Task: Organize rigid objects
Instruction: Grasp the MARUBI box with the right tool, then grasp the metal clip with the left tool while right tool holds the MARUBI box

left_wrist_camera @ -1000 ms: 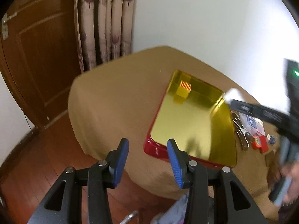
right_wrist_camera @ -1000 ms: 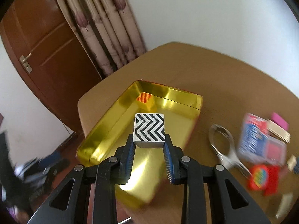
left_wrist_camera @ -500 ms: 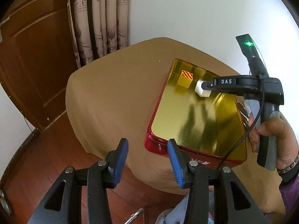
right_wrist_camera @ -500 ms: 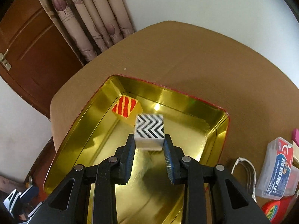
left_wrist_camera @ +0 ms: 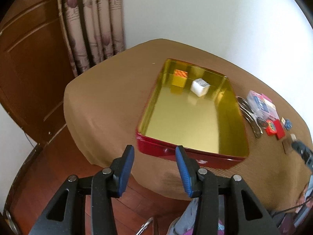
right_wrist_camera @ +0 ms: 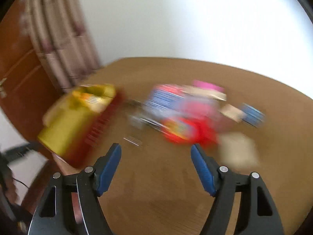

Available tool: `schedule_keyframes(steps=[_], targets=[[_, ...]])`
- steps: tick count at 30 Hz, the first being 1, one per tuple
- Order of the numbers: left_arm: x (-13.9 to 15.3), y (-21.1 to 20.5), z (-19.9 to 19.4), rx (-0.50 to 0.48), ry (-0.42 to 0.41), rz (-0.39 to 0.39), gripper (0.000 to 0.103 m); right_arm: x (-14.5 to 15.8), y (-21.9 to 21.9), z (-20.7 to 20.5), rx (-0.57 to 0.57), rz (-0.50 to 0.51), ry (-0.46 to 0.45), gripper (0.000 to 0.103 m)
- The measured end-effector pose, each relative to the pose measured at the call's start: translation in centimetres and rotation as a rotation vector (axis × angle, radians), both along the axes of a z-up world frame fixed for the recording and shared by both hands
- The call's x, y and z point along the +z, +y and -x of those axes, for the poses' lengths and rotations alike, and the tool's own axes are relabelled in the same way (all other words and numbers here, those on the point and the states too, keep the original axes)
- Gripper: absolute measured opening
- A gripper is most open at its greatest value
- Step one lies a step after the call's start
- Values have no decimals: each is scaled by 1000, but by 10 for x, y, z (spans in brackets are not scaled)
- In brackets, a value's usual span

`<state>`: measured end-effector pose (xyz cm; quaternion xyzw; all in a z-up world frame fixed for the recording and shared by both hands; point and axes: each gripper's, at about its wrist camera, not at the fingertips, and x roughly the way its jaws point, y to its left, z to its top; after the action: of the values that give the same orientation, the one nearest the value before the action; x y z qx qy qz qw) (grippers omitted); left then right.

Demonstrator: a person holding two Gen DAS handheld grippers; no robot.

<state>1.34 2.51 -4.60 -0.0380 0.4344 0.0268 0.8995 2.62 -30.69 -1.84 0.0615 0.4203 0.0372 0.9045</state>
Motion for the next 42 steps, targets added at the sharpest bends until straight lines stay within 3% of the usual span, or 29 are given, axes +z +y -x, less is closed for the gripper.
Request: schedule_keyframes(steps=[2, 5, 8, 15, 21, 26, 27, 30, 38, 42], targets=[[2, -14, 4, -50, -7, -4, 45, -13, -42, 13, -90, 51, 44, 72], [5, -40, 12, -134, -27, -26, 45, -27, -97, 27, -192, 11, 101, 72], [4, -72, 23, -216, -36, -56, 46, -30, -118, 36, -228, -46, 93, 72], [-10, -129, 34, -344, 47, 5, 46, -24, -67, 18, -78, -21, 39, 89], [-13, -150, 33, -374, 82, -32, 46, -17, -57, -8, -35, -43, 17, 90], [-7, -156, 26, -375, 86, -22, 46, -29, -57, -35, -37, -58, 49, 89], [-6, -157, 23, -374, 89, -18, 46, -31, -58, -38, -36, -63, 53, 87], [-4, -162, 15, -375, 109, -1, 46, -44, -57, -51, -24, -34, 110, 42], [7, -182, -34, -386, 183, 112, 46, -41, -69, -27, -32, 119, 45, 41], [2, -187, -78, -342, 258, 230, 46, -42, -94, -21, -77, 51, 43, 41]])
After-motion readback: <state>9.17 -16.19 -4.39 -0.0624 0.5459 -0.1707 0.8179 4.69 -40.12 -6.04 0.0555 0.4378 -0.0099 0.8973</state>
